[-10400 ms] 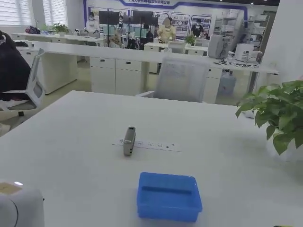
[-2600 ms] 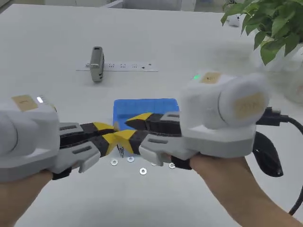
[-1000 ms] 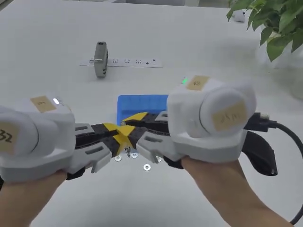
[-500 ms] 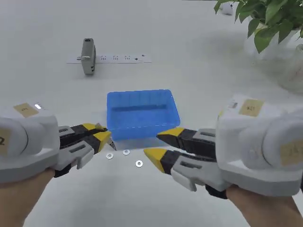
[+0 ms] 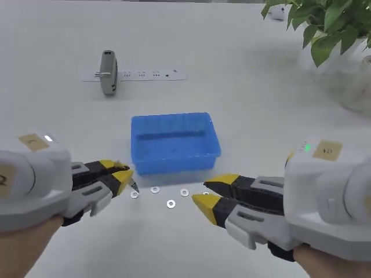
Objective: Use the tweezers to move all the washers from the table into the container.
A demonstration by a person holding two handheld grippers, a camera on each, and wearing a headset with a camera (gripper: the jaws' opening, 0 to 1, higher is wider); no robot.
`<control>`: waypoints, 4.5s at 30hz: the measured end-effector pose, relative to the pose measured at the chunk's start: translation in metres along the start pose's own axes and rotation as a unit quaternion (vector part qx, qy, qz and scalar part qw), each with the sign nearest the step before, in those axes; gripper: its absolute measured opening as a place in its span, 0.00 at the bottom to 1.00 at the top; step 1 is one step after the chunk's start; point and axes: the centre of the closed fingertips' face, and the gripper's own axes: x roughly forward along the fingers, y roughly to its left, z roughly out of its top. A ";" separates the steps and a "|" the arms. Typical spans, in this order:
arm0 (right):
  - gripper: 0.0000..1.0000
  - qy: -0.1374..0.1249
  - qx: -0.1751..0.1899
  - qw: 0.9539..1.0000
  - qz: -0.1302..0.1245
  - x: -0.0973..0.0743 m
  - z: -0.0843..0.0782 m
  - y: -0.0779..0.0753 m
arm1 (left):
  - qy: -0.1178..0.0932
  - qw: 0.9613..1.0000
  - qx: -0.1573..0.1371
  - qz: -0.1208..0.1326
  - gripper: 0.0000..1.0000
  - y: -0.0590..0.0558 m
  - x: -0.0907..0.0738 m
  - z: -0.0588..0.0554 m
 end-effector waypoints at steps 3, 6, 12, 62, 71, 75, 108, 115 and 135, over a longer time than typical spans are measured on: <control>0.12 0.002 0.000 1.000 0.002 0.000 -0.002 0.001 | 0.005 1.000 -0.001 -0.001 0.00 0.000 0.001 -0.003; 0.11 0.000 0.001 1.000 0.000 -0.001 -0.001 -0.001 | 0.013 1.000 0.003 -0.002 0.00 -0.002 0.000 -0.005; 0.11 -0.004 0.008 1.000 -0.001 -0.002 0.000 -0.001 | 0.017 1.000 0.012 -0.003 0.00 -0.001 -0.004 -0.002; 0.68 0.070 0.013 0.989 -0.132 -0.098 -0.064 -0.022 | 0.059 0.998 0.032 -0.006 0.00 -0.004 0.002 -0.006; 0.90 0.106 -0.031 0.979 -0.173 -0.114 -0.086 -0.048 | 0.045 0.998 0.050 -0.013 0.00 -0.009 -0.009 0.018; 0.91 0.089 -0.032 0.977 -0.189 -0.118 -0.080 -0.058 | 0.031 0.998 0.056 -0.018 0.00 -0.011 -0.013 0.036; 0.95 0.103 0.000 0.978 -0.180 -0.101 -0.097 -0.048 | 0.037 0.995 0.085 -0.044 0.00 0.021 0.042 0.060; 0.94 0.112 -0.015 0.975 -0.194 -0.102 -0.099 -0.050 | 0.047 0.995 0.072 -0.046 0.00 0.022 0.051 0.044; 0.92 0.120 -0.002 0.974 -0.192 -0.102 -0.105 -0.055 | 0.051 0.996 0.053 -0.052 0.00 0.020 0.056 0.032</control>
